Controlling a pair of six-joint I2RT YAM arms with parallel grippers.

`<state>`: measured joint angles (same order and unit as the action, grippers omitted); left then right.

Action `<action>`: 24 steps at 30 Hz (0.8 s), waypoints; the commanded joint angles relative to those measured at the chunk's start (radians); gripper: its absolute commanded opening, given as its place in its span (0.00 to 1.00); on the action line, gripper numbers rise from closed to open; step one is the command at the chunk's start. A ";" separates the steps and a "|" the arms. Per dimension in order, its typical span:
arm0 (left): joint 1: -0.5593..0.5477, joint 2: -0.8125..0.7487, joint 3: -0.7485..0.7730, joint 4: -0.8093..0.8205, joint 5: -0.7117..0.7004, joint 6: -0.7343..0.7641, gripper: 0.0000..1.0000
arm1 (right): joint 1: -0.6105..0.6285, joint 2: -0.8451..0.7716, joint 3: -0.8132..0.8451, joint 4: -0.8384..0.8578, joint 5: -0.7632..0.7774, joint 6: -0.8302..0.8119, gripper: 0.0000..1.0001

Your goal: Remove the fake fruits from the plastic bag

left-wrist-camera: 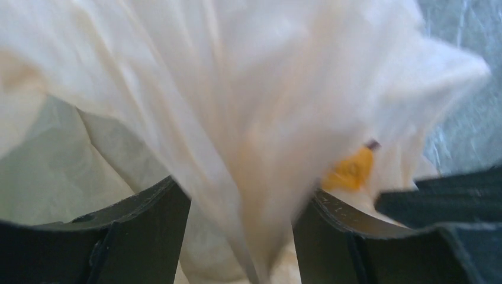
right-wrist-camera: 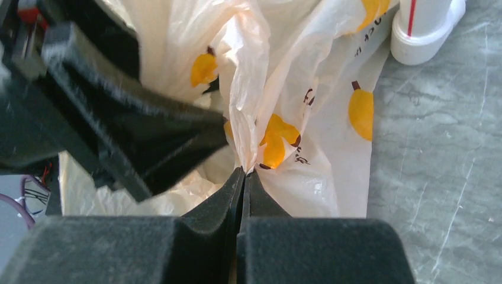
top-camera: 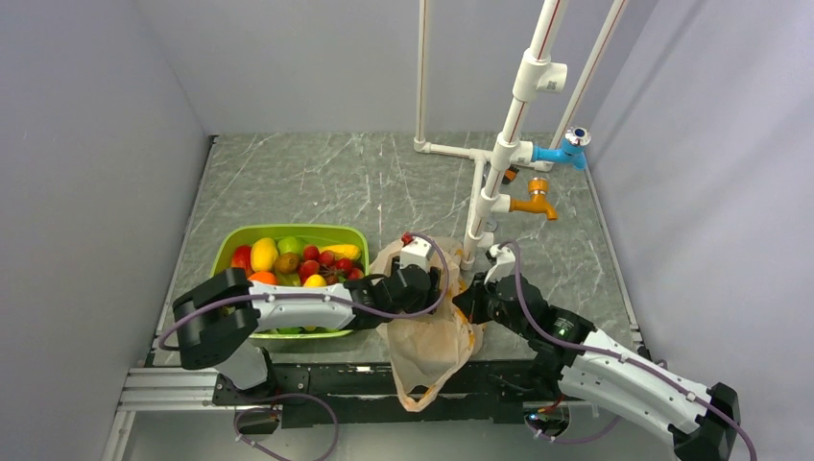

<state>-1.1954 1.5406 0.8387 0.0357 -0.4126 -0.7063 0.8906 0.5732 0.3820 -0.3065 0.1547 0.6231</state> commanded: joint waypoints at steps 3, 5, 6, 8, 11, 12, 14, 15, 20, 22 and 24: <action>0.048 0.081 0.033 0.203 -0.104 0.045 0.68 | 0.002 -0.041 -0.006 -0.025 0.027 0.050 0.00; 0.066 0.124 0.047 0.263 -0.090 0.079 0.69 | 0.001 -0.033 0.005 -0.036 0.037 0.043 0.00; 0.074 0.145 0.051 0.304 -0.075 0.091 0.69 | 0.002 -0.032 0.014 -0.039 0.043 0.038 0.00; 0.082 0.177 0.063 0.343 -0.060 0.103 0.68 | 0.002 -0.032 0.027 -0.031 0.049 0.033 0.00; 0.085 0.206 0.078 0.381 -0.070 0.117 0.59 | 0.001 -0.031 0.052 -0.025 0.066 0.035 0.00; 0.085 0.210 0.073 0.405 -0.071 0.123 0.57 | 0.000 -0.033 0.059 -0.025 0.075 0.036 0.00; 0.085 0.216 0.049 0.474 -0.069 0.141 0.54 | 0.002 -0.039 0.069 -0.021 0.088 0.032 0.00; 0.085 0.222 0.040 0.507 -0.070 0.154 0.52 | 0.001 -0.042 0.073 -0.020 0.094 0.031 0.00; 0.088 0.277 0.052 0.565 -0.097 0.191 0.46 | 0.002 -0.051 0.104 -0.036 0.116 0.028 0.00; 0.090 0.304 0.064 0.572 -0.115 0.200 0.46 | 0.001 -0.056 0.109 -0.039 0.119 0.026 0.00; 0.096 0.322 0.066 0.579 -0.123 0.198 0.49 | 0.002 -0.059 0.112 -0.044 0.123 0.024 0.00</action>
<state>-1.1107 1.8252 0.8795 0.5278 -0.4934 -0.5373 0.8906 0.5301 0.4458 -0.3519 0.2558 0.6548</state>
